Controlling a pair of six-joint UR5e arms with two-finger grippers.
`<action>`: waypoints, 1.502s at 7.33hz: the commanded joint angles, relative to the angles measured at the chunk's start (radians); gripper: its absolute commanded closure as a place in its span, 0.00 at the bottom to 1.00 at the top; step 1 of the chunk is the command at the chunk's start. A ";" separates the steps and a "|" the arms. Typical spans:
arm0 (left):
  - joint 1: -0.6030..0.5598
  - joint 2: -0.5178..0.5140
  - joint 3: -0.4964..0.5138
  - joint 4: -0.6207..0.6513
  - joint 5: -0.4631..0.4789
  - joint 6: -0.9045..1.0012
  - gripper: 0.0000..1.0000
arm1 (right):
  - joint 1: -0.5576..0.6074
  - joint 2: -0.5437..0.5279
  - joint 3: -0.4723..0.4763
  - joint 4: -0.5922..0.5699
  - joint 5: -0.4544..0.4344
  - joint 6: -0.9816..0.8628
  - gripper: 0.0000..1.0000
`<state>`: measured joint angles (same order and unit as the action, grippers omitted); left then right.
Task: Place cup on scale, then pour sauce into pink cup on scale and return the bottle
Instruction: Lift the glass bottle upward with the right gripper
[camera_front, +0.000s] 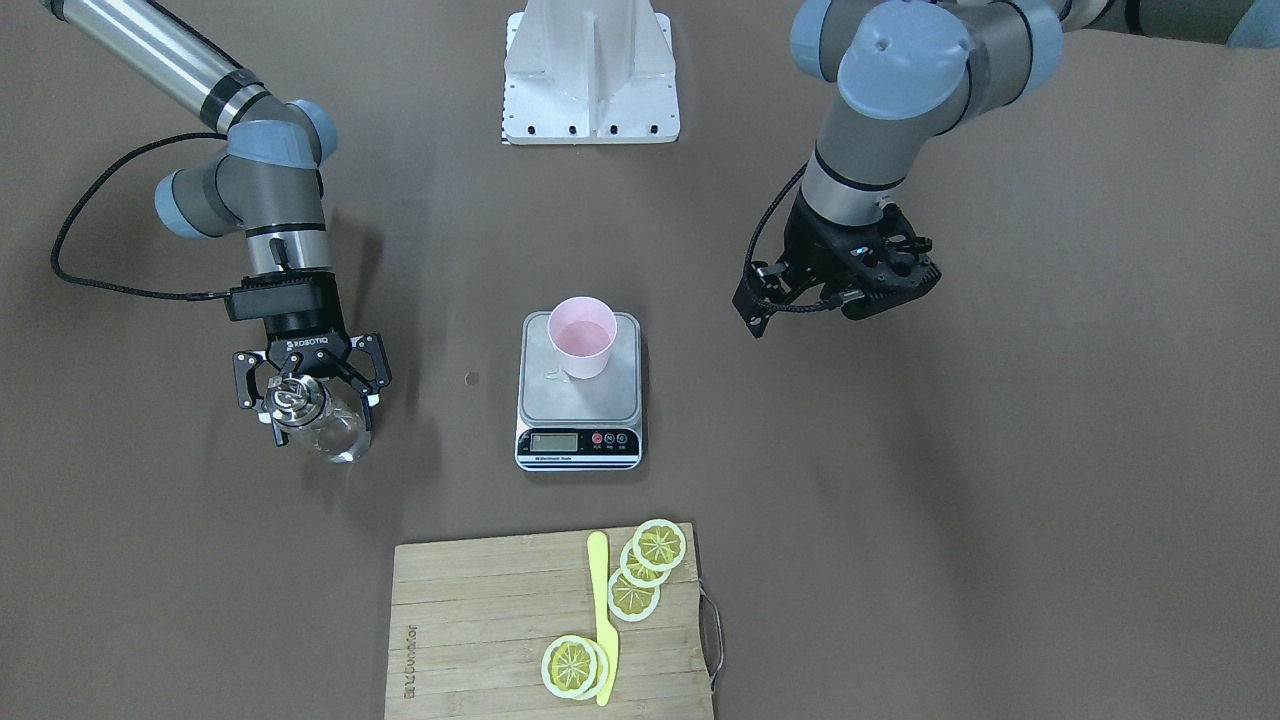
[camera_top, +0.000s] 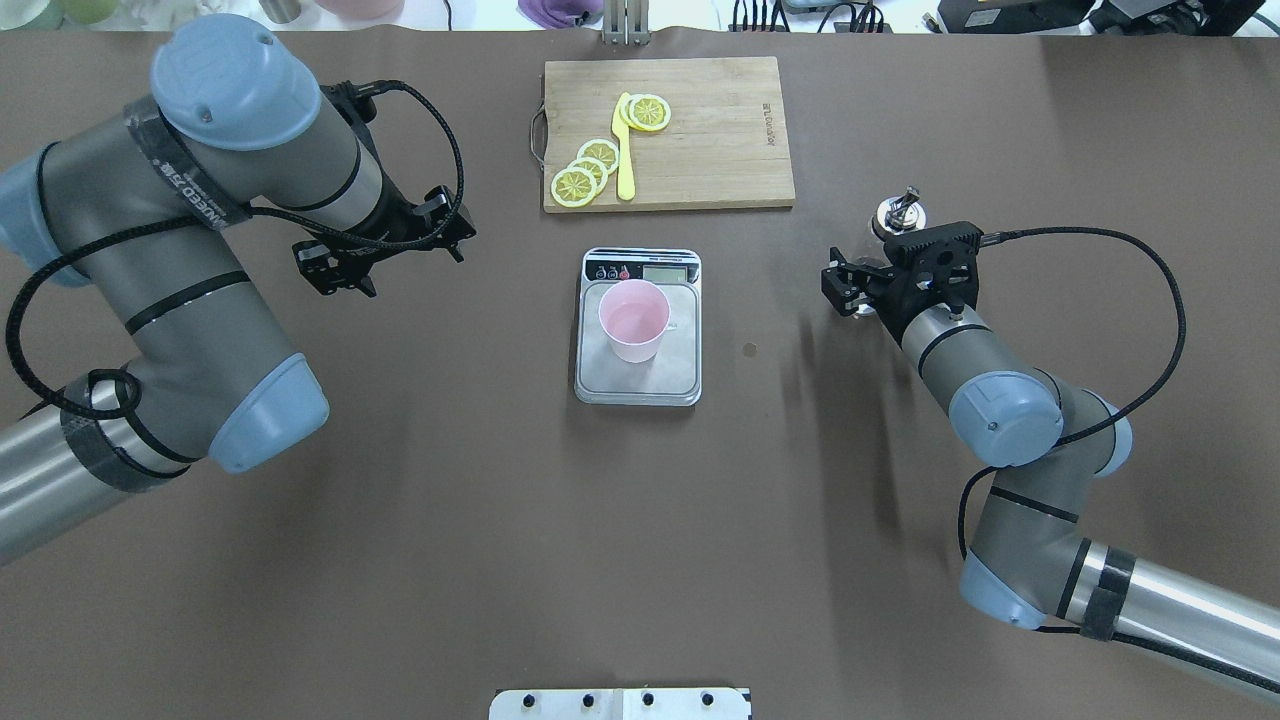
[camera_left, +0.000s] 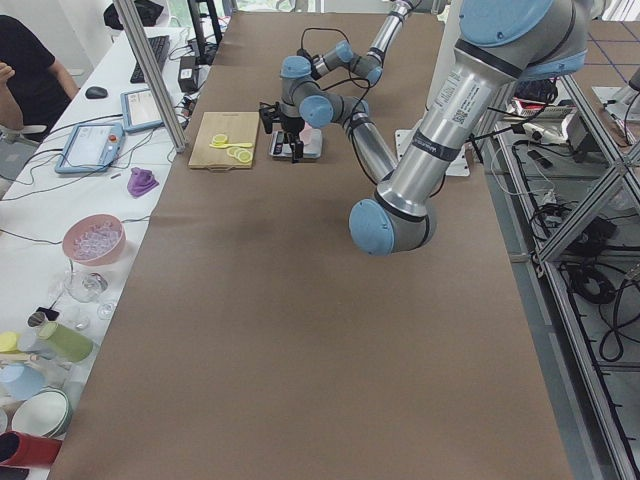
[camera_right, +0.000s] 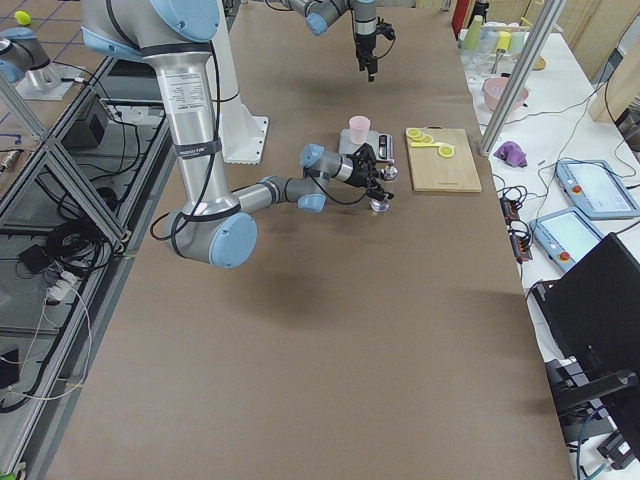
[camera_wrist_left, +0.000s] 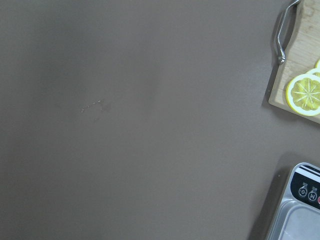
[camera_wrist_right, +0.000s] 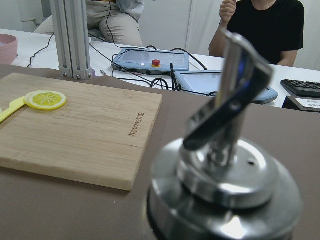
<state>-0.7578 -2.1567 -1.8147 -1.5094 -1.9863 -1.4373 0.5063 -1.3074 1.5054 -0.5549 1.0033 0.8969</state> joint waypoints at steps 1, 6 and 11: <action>0.000 0.000 0.000 0.000 0.000 0.000 0.02 | -0.003 -0.003 -0.001 0.003 0.000 0.001 0.06; 0.000 -0.002 0.006 0.000 0.000 -0.002 0.02 | -0.012 -0.029 -0.001 0.036 0.000 -0.001 0.06; 0.000 -0.005 0.008 0.000 0.000 -0.006 0.02 | -0.023 -0.027 0.003 0.038 0.000 0.008 0.26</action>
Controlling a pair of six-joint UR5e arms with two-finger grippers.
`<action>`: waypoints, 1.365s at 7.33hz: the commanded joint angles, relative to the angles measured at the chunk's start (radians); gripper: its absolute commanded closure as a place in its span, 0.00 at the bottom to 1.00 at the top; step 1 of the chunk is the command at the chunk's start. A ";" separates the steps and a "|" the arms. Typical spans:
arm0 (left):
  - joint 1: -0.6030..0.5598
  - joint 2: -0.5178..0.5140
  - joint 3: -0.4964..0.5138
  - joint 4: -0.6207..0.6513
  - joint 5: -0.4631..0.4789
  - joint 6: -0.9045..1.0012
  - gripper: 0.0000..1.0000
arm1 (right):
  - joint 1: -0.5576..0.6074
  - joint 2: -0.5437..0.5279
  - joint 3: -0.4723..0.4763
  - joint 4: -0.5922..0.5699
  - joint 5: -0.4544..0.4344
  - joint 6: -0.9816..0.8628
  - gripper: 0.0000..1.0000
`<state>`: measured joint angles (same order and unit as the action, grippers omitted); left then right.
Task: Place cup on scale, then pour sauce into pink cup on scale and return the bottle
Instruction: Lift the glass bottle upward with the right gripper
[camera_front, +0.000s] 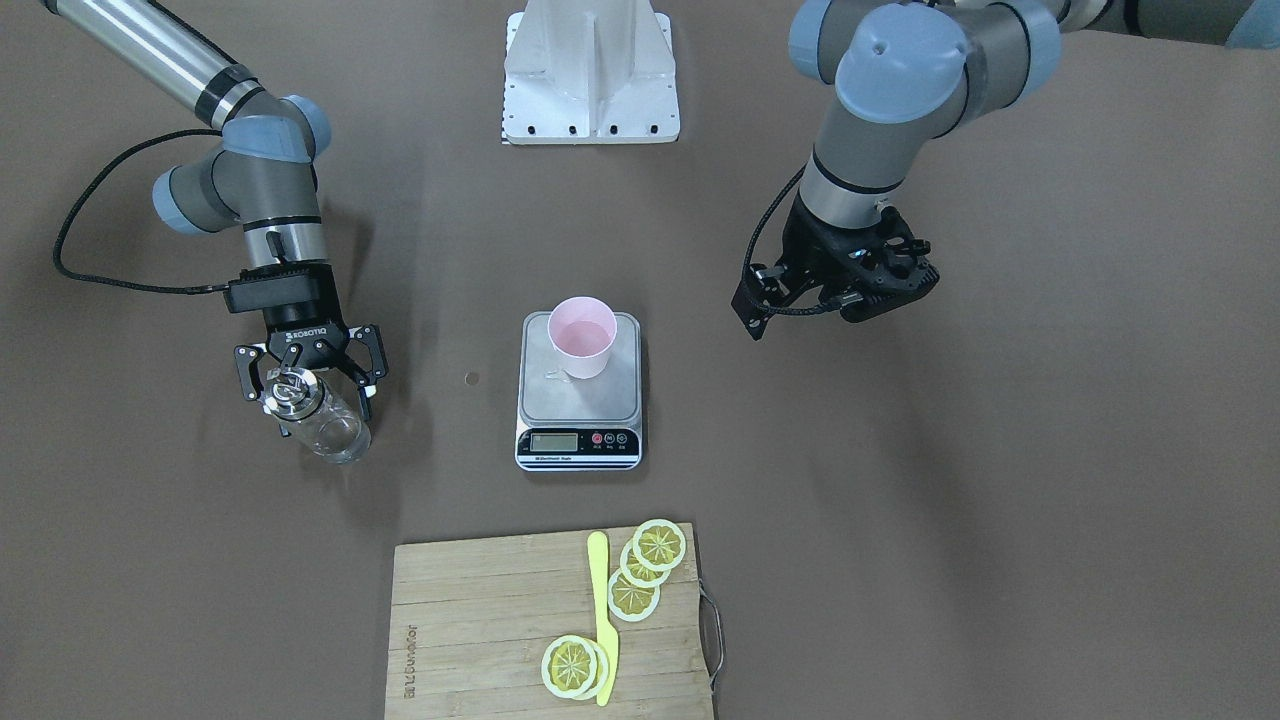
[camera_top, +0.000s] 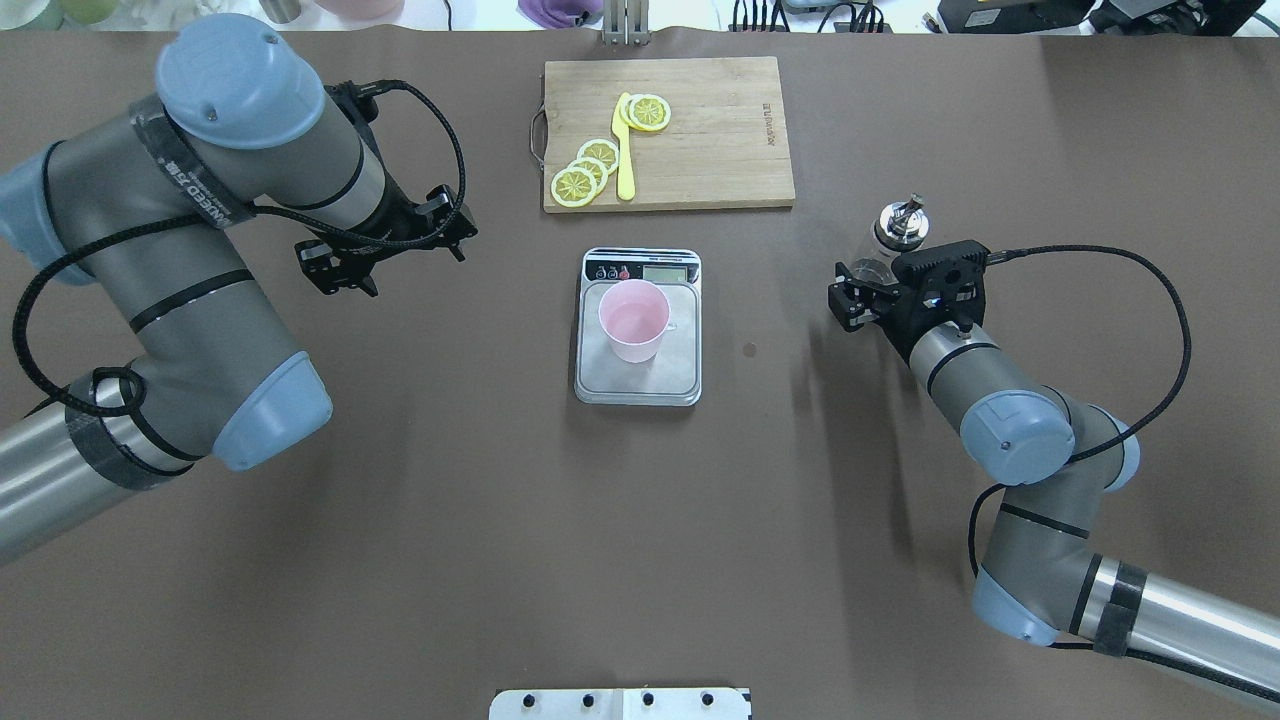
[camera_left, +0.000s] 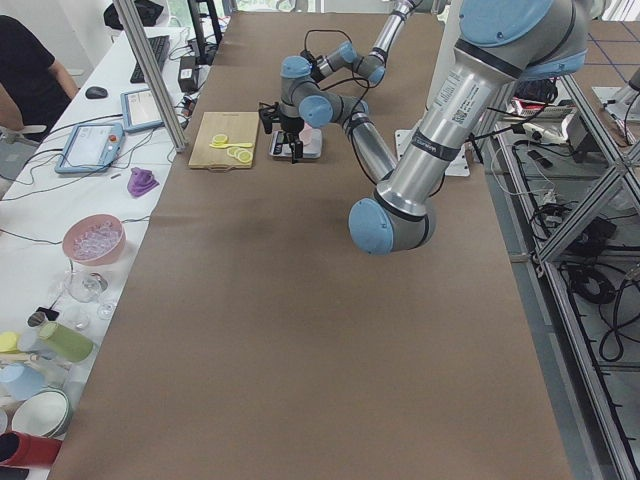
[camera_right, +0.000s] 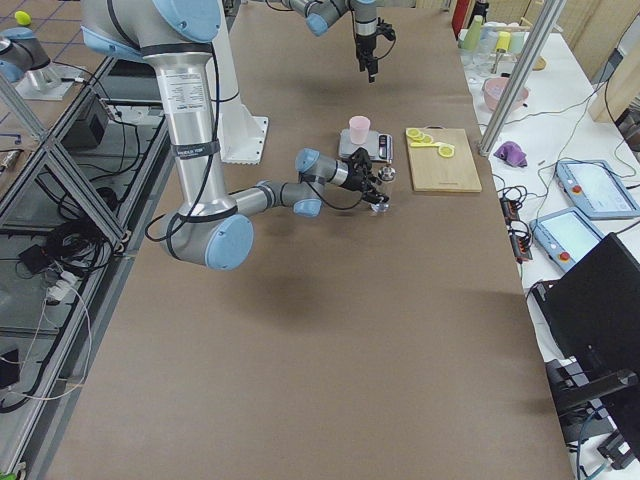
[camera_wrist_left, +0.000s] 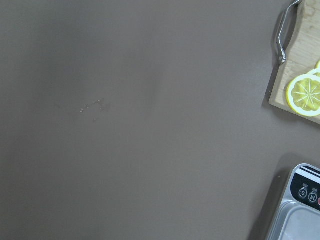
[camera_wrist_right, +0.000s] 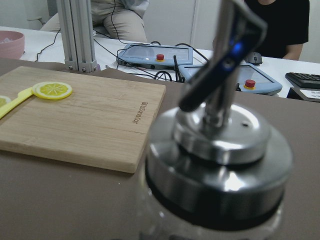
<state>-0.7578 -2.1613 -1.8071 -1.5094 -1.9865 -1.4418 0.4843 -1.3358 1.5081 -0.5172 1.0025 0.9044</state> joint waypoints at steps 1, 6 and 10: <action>0.000 0.000 0.000 0.000 0.000 -0.003 0.02 | -0.003 0.006 -0.003 0.000 -0.001 0.004 0.48; 0.000 0.005 0.000 0.000 -0.002 -0.003 0.02 | 0.029 0.015 0.060 -0.053 0.002 -0.012 1.00; -0.002 0.009 -0.005 -0.002 0.000 0.006 0.02 | 0.048 0.010 0.237 -0.299 0.020 -0.185 1.00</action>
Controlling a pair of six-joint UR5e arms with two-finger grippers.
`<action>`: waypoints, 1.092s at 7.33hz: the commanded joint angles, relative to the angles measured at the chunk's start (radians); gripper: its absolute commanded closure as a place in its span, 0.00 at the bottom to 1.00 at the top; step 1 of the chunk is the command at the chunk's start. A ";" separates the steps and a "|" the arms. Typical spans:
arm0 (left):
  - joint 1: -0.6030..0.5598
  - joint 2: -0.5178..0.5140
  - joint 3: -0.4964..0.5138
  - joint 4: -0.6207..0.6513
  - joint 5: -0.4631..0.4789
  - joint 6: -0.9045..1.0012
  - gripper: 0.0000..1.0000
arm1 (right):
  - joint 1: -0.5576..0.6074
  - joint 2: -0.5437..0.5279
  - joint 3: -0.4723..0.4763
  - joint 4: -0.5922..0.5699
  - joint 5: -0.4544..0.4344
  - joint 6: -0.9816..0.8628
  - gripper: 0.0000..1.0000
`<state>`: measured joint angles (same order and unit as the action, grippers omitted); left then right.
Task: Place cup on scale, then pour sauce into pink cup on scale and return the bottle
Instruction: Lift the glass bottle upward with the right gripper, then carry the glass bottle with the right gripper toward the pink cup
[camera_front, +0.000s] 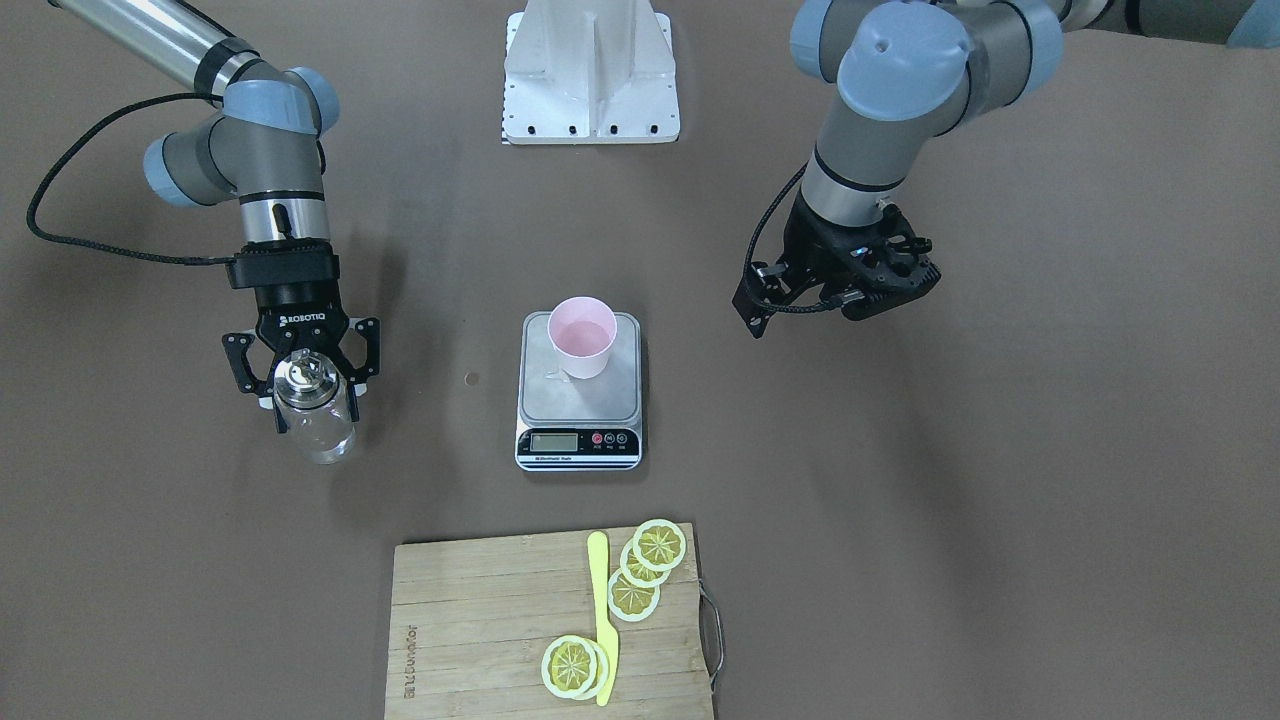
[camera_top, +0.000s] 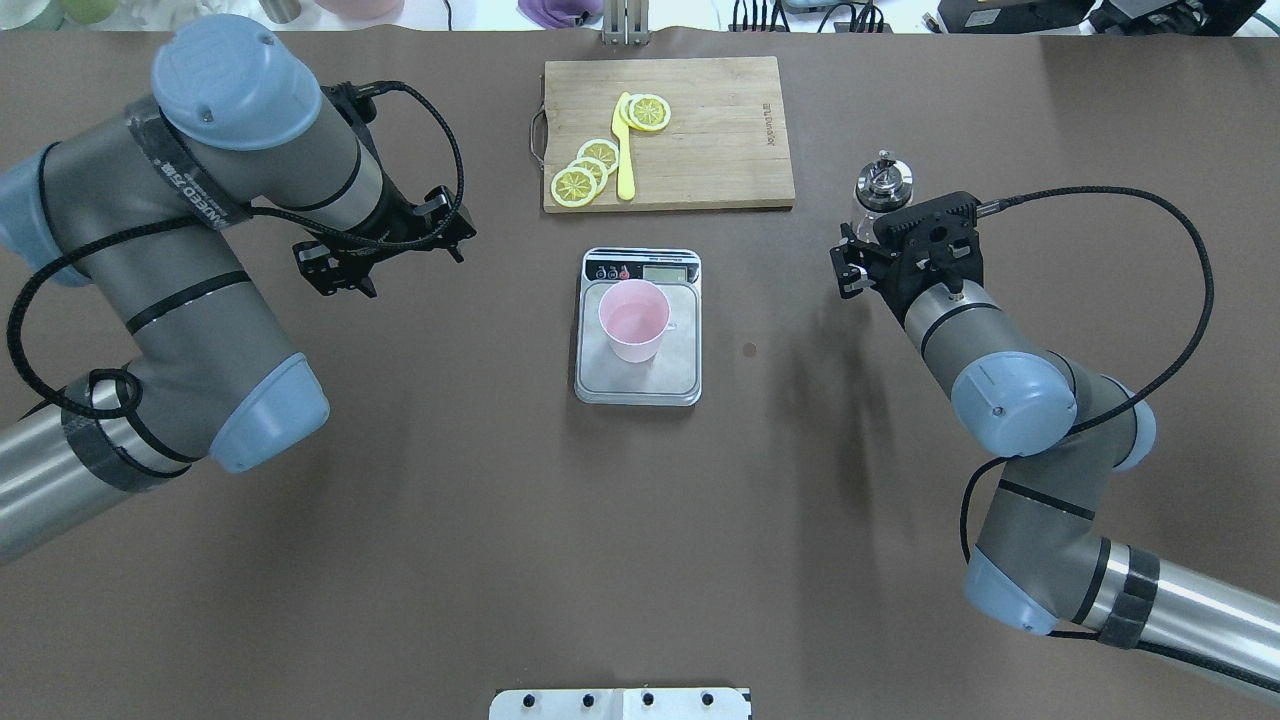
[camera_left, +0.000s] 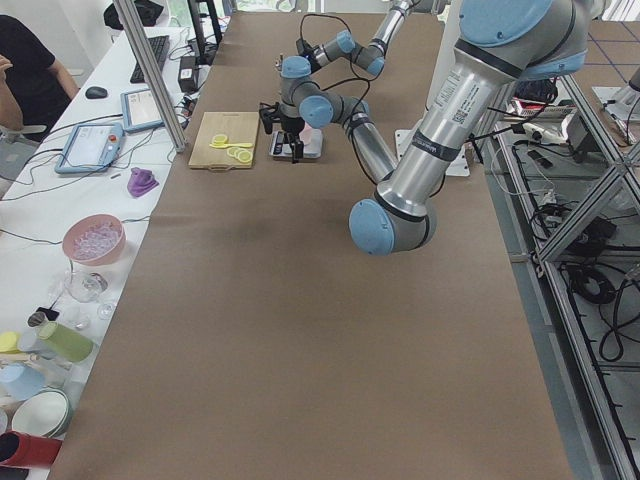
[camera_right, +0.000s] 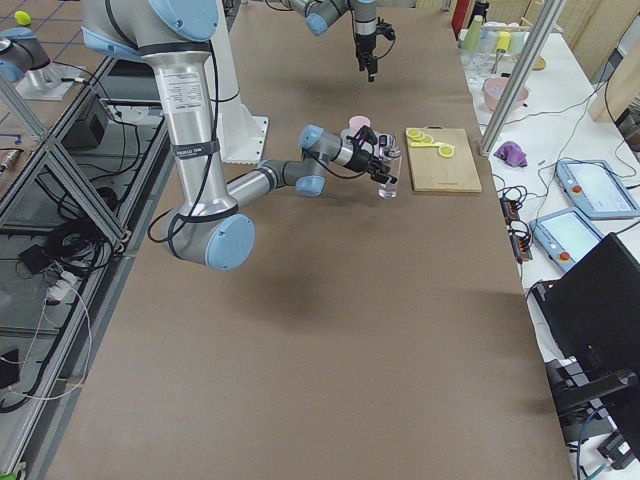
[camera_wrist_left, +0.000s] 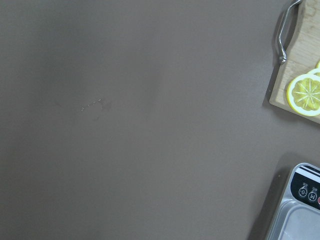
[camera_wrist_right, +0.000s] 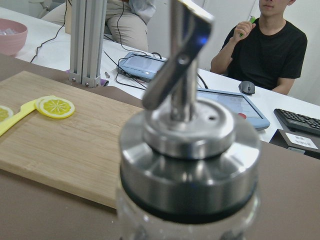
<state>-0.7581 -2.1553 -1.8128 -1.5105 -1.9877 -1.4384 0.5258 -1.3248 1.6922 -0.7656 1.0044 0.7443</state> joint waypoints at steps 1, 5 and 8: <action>-0.001 0.006 0.004 -0.001 0.001 0.004 0.02 | 0.000 0.009 0.057 -0.052 0.026 -0.048 1.00; -0.001 0.006 0.007 -0.002 0.001 0.010 0.02 | 0.025 0.079 0.084 -0.046 0.083 -0.039 1.00; -0.003 0.005 0.003 -0.001 0.001 0.009 0.02 | 0.033 0.058 0.140 -0.053 0.086 -0.121 1.00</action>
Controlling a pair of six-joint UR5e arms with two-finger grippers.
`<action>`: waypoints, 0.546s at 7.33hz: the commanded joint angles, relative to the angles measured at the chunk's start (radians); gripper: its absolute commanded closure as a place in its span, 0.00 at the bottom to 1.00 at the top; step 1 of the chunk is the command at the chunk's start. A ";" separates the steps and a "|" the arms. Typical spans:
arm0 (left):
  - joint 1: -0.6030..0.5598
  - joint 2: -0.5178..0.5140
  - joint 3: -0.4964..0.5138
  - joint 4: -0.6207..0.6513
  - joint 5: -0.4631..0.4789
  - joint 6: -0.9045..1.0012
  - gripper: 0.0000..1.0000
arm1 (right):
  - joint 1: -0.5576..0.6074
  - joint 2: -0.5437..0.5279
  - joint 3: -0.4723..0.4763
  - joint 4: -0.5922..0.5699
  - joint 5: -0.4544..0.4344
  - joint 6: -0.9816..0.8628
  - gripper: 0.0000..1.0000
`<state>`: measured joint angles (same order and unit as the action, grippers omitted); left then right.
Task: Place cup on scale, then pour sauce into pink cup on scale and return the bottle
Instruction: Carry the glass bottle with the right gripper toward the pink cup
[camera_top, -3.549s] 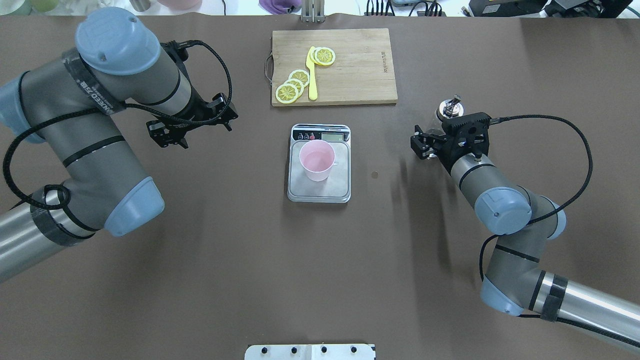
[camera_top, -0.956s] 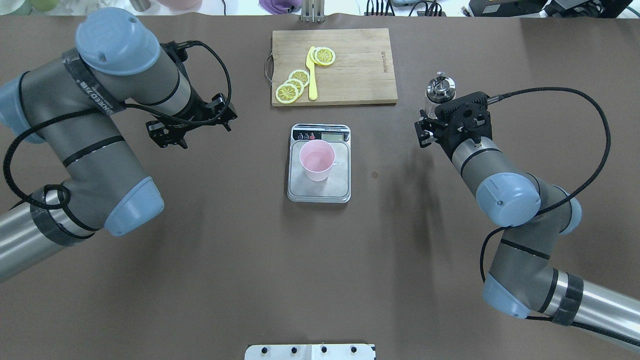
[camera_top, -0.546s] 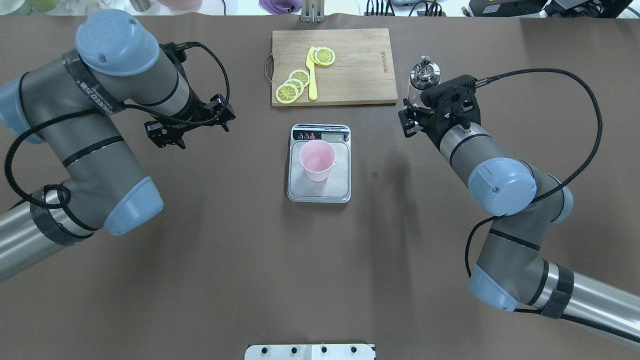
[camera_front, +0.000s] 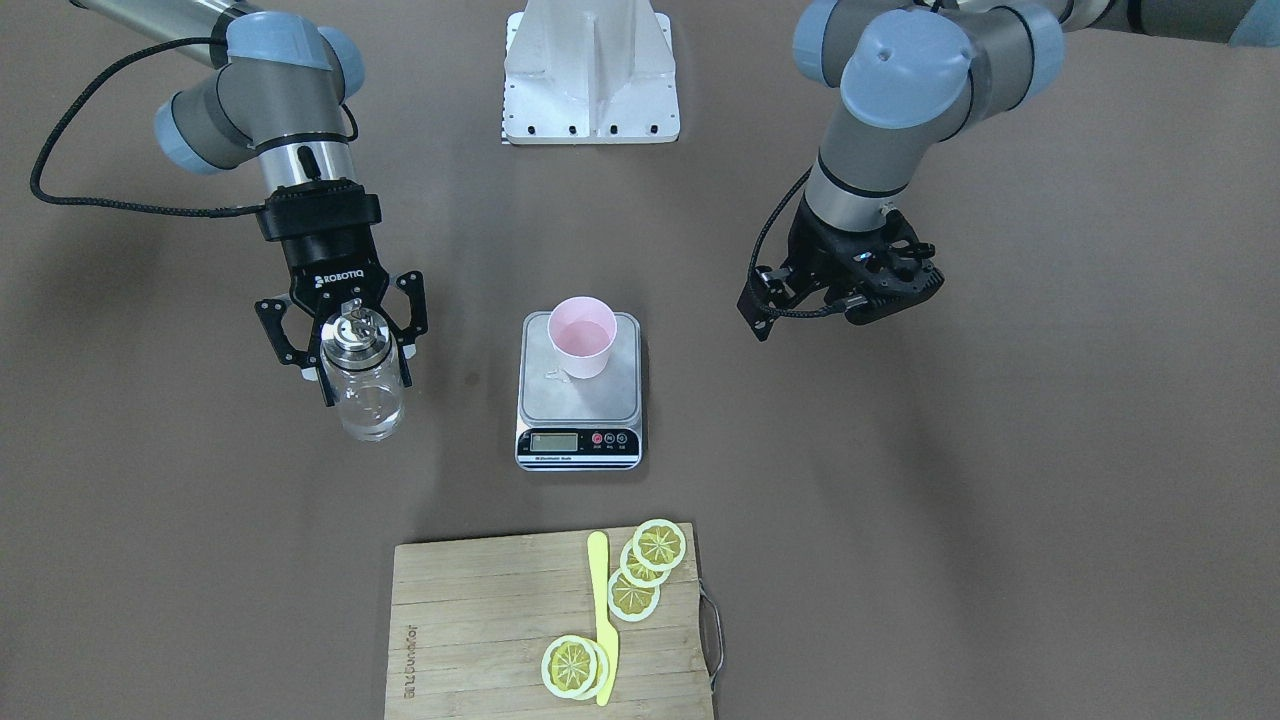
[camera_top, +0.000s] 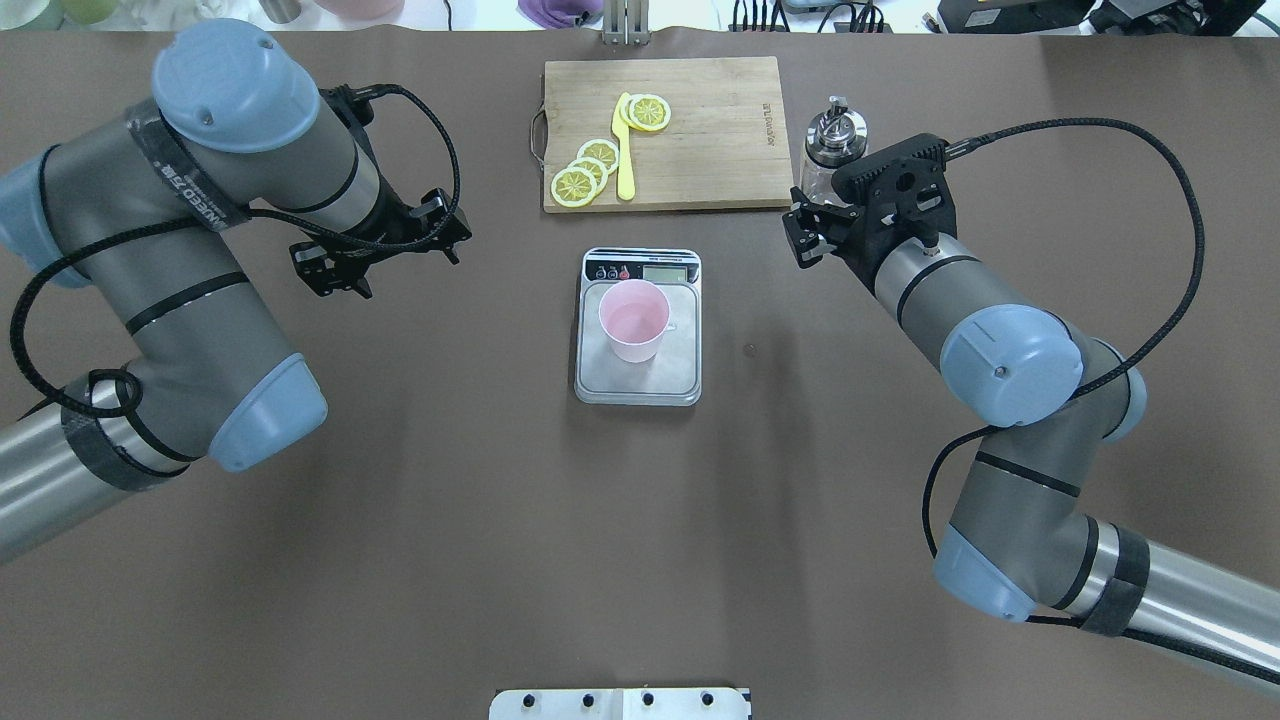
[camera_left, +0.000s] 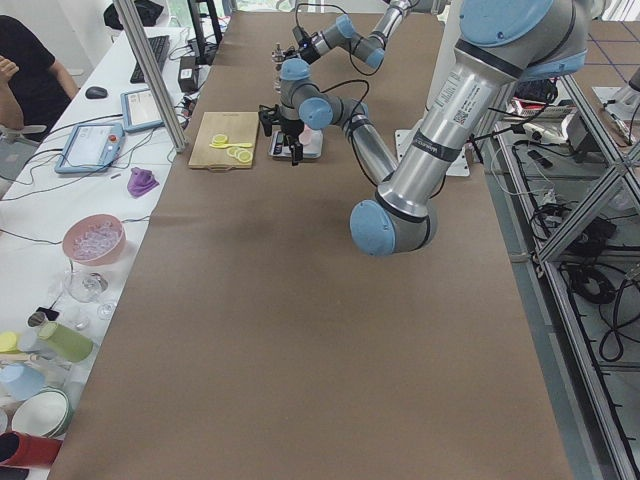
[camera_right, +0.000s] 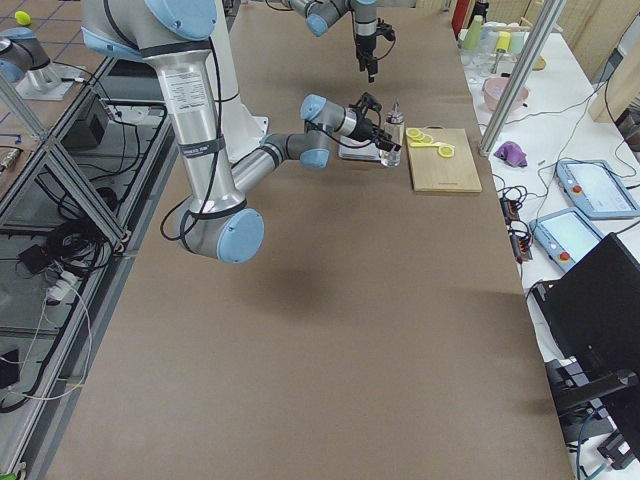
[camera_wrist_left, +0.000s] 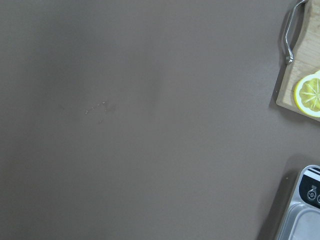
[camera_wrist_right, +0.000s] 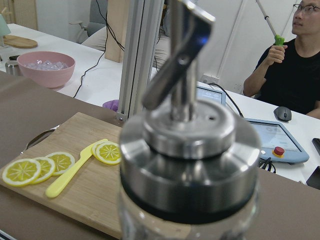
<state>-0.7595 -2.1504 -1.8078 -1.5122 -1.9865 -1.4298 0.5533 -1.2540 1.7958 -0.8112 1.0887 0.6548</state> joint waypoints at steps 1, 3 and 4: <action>-0.003 0.000 -0.002 0.001 -0.002 0.002 0.02 | 0.007 -0.042 0.040 -0.009 0.002 -0.099 1.00; -0.007 0.000 -0.004 0.001 -0.003 0.002 0.02 | 0.016 -0.044 0.030 -0.011 -0.004 -0.211 1.00; -0.017 0.000 -0.005 0.001 -0.006 0.003 0.02 | 0.014 -0.041 0.022 -0.032 -0.024 -0.281 1.00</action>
<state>-0.7680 -2.1506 -1.8117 -1.5110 -1.9900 -1.4278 0.5658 -1.2951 1.8258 -0.8261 1.0810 0.4500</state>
